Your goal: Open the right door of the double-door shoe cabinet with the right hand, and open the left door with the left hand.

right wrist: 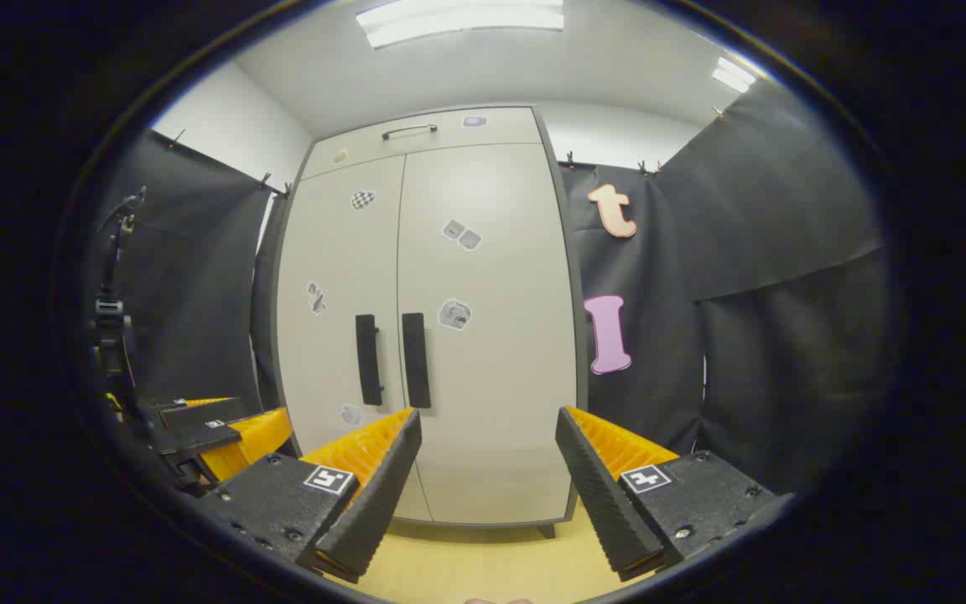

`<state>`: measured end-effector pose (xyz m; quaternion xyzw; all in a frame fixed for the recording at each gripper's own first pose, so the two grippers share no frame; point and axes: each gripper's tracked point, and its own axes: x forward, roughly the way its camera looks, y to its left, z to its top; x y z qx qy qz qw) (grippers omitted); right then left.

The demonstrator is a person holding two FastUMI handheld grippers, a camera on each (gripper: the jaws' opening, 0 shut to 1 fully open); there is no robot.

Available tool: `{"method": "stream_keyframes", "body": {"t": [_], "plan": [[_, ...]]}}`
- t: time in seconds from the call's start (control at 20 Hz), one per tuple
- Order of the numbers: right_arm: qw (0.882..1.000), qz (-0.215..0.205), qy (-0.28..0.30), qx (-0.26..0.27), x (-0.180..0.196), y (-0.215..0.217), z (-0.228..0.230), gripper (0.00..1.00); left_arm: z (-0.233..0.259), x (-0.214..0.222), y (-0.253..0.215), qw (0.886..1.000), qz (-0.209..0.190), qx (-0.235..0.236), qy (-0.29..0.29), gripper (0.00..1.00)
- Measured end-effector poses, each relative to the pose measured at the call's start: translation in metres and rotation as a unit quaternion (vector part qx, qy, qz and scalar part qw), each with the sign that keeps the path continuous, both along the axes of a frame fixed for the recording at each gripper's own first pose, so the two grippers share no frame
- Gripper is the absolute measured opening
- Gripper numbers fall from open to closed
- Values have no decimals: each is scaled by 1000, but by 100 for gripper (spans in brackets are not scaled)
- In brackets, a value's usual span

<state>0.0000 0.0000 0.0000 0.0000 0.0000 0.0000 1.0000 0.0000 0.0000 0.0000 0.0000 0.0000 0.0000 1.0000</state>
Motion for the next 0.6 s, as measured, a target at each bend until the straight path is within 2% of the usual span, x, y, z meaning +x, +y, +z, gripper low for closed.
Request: {"method": "stream_keyframes", "body": {"t": [0.25, 0.6], "plan": [[1000, -1, 15, 5, 1, -1, -16, 98, 1, 1, 10, 1000, 13, 5, -4, 95], [1000, 1, 12, -3, 3, 0, -12, 100, 4, 3, 7, 1000, 11, 9, -3, 95]]}}
